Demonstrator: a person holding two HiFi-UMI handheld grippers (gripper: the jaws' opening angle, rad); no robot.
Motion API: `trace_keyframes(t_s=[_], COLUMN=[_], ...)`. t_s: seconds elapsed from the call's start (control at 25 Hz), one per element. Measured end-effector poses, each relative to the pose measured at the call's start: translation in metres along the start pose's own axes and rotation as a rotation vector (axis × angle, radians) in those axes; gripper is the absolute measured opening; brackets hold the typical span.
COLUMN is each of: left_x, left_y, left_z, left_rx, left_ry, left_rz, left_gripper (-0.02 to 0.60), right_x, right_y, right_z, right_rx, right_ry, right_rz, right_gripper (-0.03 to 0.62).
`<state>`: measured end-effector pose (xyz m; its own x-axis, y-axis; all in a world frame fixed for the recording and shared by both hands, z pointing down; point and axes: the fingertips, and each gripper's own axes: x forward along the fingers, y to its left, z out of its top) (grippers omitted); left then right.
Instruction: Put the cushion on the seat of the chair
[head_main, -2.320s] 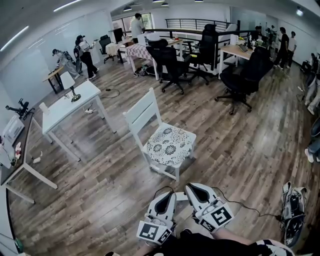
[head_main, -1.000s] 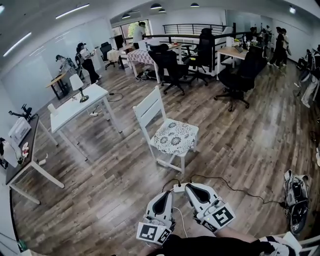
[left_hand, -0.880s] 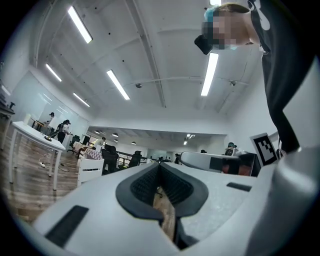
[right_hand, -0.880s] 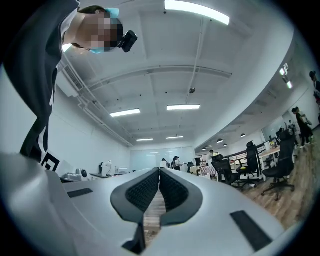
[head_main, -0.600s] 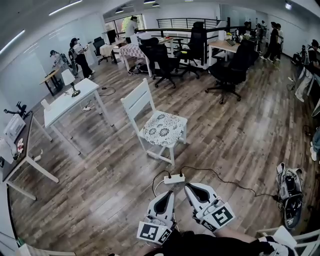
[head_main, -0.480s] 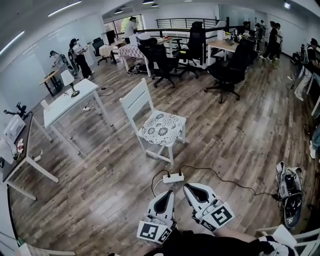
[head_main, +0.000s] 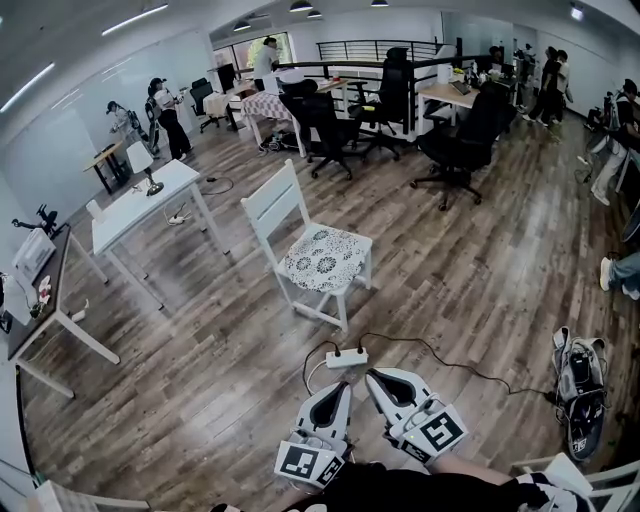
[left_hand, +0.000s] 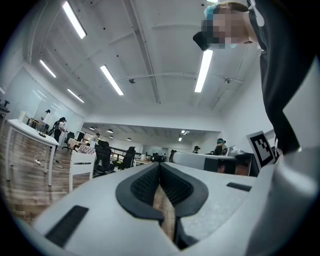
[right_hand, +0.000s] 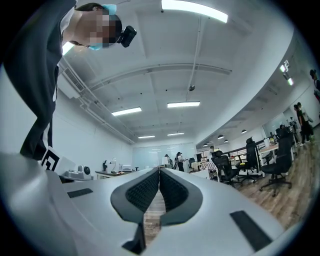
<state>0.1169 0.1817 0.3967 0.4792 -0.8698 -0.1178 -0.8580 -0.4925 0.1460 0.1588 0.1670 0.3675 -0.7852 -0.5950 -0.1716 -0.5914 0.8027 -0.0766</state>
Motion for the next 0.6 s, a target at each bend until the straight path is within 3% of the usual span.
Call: trace_keyframes(t_s=[0.6], left_x=[-0.0007], left_y=[0.0015], left_z=[0.0032], left_rx=[-0.004], left_ry=[-0.012], left_rz=[0.001], left_gripper=[0.006], right_x=[0.0011], right_y=[0.0047], right_z=[-0.0022], right_rx=[-0.002], right_ry=[0.01], right_rz=[0.017], right_gripper=[0.02])
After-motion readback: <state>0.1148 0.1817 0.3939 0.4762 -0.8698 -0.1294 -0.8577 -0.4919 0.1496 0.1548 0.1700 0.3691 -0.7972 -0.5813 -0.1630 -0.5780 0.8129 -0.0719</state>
